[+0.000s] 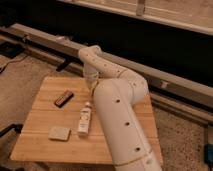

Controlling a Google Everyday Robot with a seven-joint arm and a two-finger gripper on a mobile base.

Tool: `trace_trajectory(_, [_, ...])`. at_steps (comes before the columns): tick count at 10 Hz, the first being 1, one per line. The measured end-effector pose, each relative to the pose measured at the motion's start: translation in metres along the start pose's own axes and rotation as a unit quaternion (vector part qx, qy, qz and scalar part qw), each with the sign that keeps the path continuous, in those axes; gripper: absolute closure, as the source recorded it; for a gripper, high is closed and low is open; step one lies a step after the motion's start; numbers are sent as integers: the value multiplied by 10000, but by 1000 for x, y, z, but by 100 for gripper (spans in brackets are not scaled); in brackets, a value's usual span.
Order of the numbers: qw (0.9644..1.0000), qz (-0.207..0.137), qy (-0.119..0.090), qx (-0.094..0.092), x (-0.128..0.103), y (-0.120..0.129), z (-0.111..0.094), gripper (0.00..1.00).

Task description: Place the pepper on the white sponge

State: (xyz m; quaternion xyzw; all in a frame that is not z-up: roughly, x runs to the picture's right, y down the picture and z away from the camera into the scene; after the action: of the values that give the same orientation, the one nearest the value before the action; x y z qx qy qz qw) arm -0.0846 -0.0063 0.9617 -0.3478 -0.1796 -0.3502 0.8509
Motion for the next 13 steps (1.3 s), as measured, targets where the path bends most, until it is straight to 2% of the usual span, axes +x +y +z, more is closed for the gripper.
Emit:
trace_trajectory(1, [9999, -123, 24, -48, 10, -4, -6, 97])
trace_trajectory(4, [9994, -331, 60, -97, 14, -13, -13, 100])
trace_trajectory(5, [9994, -336, 64, -101, 14, -13, -12, 95])
trace_trajectory(6, [9994, -329, 65, -96, 15, -12, -13, 88])
trace_trajectory(9, [9994, -318, 69, -98, 17, -11, -13, 56])
trace_trajectory(10, [9994, -320, 69, -99, 16, -11, -13, 48])
trace_trajectory(11, [9994, -317, 69, -97, 17, -11, -13, 34])
trace_trajectory(13, [9994, -319, 69, -97, 17, -11, -13, 22])
